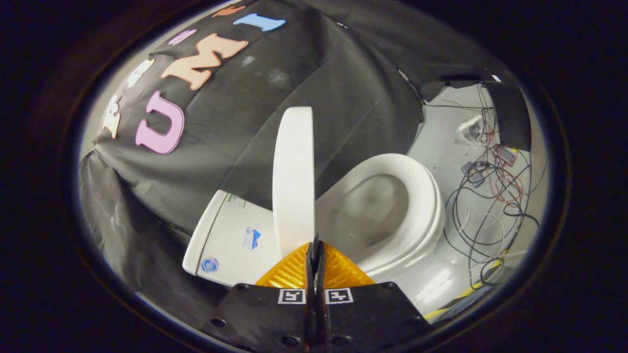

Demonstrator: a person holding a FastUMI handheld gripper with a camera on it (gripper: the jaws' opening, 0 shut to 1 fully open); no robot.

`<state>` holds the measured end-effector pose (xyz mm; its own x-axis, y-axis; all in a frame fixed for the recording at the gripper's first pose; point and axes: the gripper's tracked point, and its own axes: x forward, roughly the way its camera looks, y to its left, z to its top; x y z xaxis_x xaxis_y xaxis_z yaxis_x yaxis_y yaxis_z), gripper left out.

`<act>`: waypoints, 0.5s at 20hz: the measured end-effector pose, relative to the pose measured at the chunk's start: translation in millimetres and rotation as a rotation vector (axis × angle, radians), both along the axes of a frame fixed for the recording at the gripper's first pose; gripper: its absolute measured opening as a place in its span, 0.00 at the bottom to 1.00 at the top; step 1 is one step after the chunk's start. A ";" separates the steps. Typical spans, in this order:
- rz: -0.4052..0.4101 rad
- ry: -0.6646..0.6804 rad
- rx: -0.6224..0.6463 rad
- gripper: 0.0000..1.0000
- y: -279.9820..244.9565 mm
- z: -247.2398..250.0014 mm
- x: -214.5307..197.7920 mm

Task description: Open the toilet lid.

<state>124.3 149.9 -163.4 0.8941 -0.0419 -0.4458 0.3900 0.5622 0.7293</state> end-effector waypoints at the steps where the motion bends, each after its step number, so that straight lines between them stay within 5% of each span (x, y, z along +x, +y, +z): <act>1: -0.002 0.001 0.000 0.00 1.5 0.7 -0.5; 10: 0.010 0.015 -0.094 0.00 14.6 24.4 7.6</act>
